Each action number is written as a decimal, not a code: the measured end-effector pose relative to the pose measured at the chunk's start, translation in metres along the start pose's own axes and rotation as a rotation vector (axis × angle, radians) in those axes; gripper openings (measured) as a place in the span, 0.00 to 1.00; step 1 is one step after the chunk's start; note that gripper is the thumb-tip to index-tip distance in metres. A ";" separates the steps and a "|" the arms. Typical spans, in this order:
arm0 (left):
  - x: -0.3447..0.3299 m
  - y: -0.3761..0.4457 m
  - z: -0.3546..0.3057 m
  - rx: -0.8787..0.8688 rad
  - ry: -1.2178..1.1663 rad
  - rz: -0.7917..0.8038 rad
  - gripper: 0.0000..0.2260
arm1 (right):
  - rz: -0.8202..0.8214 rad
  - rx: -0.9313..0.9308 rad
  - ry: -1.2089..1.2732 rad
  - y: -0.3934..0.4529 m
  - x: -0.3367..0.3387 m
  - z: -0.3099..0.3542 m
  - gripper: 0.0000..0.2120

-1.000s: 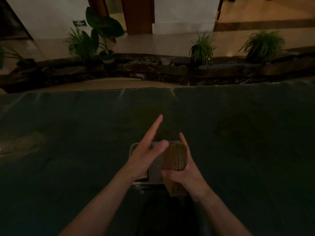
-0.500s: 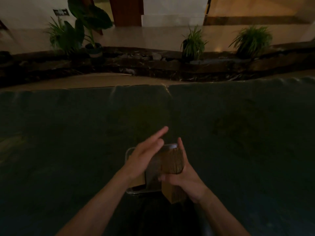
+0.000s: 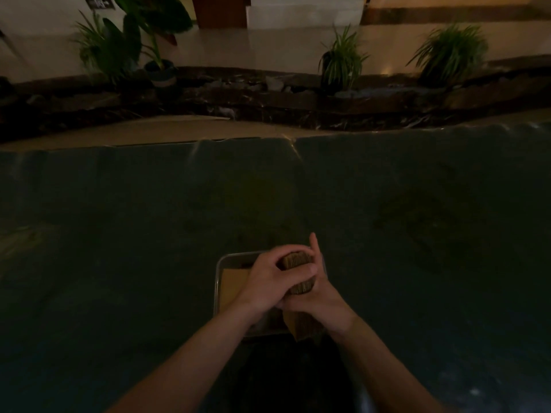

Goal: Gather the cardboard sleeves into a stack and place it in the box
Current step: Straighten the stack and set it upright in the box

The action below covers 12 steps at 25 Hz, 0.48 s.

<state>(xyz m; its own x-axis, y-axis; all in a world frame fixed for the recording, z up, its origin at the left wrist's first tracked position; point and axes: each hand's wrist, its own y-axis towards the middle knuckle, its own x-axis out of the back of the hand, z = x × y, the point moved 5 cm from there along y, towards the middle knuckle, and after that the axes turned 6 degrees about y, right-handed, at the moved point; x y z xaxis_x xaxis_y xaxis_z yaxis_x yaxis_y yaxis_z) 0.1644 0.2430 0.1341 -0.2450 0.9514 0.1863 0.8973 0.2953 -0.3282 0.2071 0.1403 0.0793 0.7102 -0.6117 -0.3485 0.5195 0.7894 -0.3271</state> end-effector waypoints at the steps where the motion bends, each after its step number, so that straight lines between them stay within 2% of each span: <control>1: -0.001 0.003 -0.002 -0.014 0.027 0.001 0.11 | -0.017 -0.006 0.030 0.000 0.002 -0.001 0.64; 5: -0.008 0.010 -0.012 -0.119 0.134 0.010 0.09 | -0.016 -0.049 0.191 -0.009 0.004 0.003 0.57; 7: -0.002 0.014 -0.020 -0.181 0.155 -0.052 0.08 | -0.011 -0.066 0.456 -0.018 0.004 0.004 0.46; 9: 0.006 0.014 -0.030 -0.289 0.204 -0.219 0.09 | -0.090 -0.109 0.817 -0.022 0.005 -0.006 0.35; 10: 0.005 0.011 -0.034 -0.351 0.235 -0.287 0.09 | -0.153 -0.155 0.970 -0.021 0.004 -0.014 0.34; 12: -0.011 0.003 -0.032 -0.437 0.329 -0.323 0.11 | -0.259 -0.247 1.145 -0.020 0.000 -0.025 0.33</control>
<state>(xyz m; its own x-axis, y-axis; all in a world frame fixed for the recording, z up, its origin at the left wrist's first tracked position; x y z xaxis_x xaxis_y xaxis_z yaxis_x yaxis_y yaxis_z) 0.1817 0.2308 0.1611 -0.4651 0.7234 0.5103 0.8810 0.4345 0.1871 0.1848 0.1230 0.0644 -0.3022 -0.5399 -0.7856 0.3906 0.6816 -0.6187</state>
